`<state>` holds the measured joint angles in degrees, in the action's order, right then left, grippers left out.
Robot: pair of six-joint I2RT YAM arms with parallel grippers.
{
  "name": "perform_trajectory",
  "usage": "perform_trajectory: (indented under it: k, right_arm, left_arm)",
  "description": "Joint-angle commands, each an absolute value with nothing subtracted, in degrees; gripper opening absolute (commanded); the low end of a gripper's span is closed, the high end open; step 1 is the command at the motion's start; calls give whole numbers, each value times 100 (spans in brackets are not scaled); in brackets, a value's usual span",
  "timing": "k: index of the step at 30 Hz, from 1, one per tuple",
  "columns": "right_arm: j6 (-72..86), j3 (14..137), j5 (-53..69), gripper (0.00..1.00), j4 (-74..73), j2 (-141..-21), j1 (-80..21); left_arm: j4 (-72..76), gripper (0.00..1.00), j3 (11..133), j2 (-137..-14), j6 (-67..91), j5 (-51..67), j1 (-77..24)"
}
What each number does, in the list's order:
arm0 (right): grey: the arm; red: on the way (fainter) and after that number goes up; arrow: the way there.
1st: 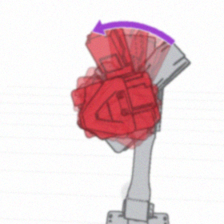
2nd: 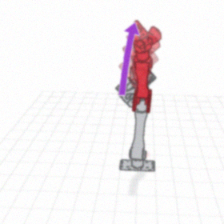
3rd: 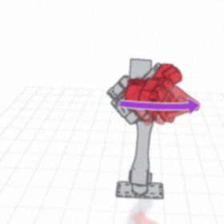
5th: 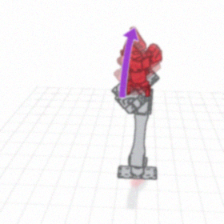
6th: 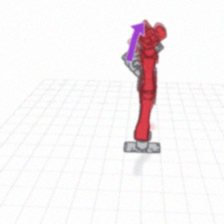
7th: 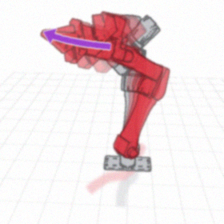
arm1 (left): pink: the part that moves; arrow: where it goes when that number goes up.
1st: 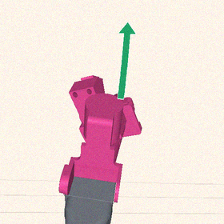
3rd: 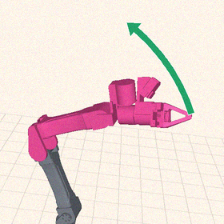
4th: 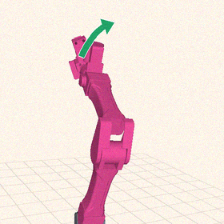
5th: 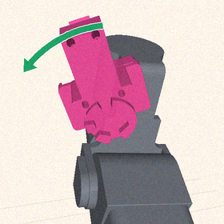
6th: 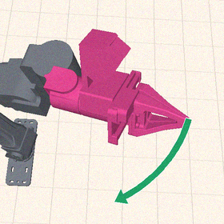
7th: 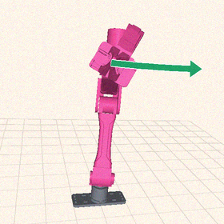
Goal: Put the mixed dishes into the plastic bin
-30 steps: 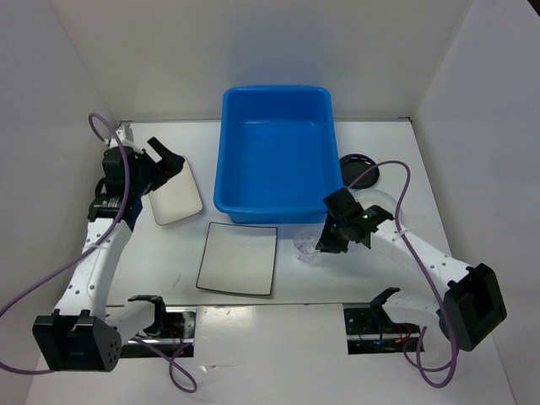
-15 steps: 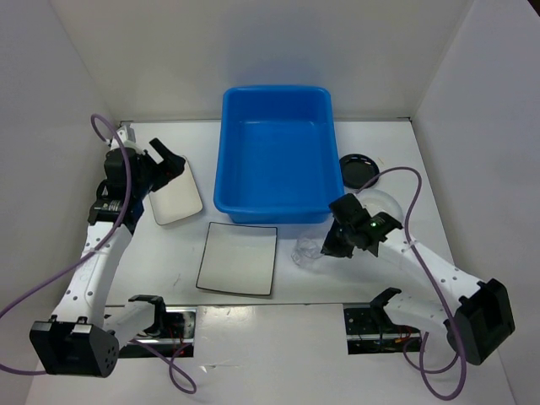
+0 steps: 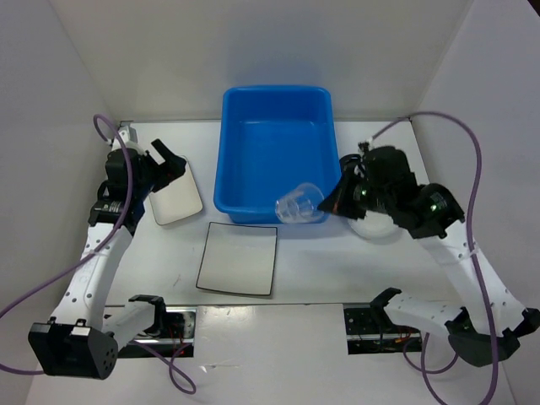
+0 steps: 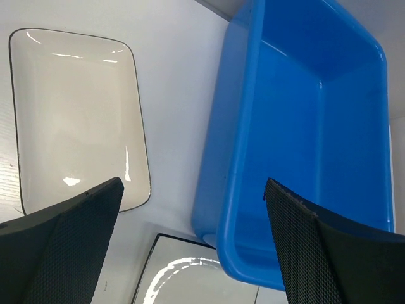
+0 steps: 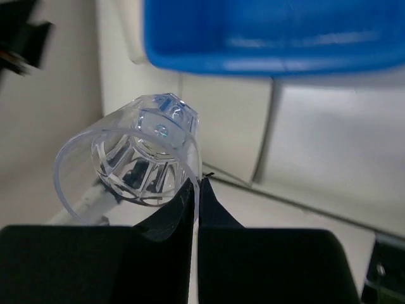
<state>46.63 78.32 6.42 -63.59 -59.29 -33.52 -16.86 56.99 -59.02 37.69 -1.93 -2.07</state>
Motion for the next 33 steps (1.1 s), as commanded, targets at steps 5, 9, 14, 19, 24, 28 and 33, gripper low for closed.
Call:
perform_trajectory:
  k: [5,9,14,19,24,28,33]
  right_arm:
    - [3367,9552,79,0,-5065,-7644,-3121]
    - [3015,9975,-244,0,-4825,-8821,-2936]
    - [2629,10616,-931,0,-4772,-9676,-2769]
    - [2479,10890,-1616,0,-5079,-10247,-2707]
    - [2312,10574,-1916,0,-5080,-10512,-2654]
    - [2312,10161,-1837,0,-5027,-10635,-2593]
    - [2312,9677,-1627,0,-4835,-10740,-2531]
  left_arm:
    - [-1600,99,5739,-5722,3683,-334,-395]
    - [-1600,99,5739,-5722,3630,-439,-571]
    - [-1652,99,5739,-5669,3568,-492,-694]
    - [-1705,99,5739,-5616,3516,-606,-756]
    - [-1652,99,5616,-5563,3516,-606,-756]
    - [-1652,99,5563,-5563,3516,-554,-756]
    - [-1652,99,5563,-5563,3516,-606,-756]
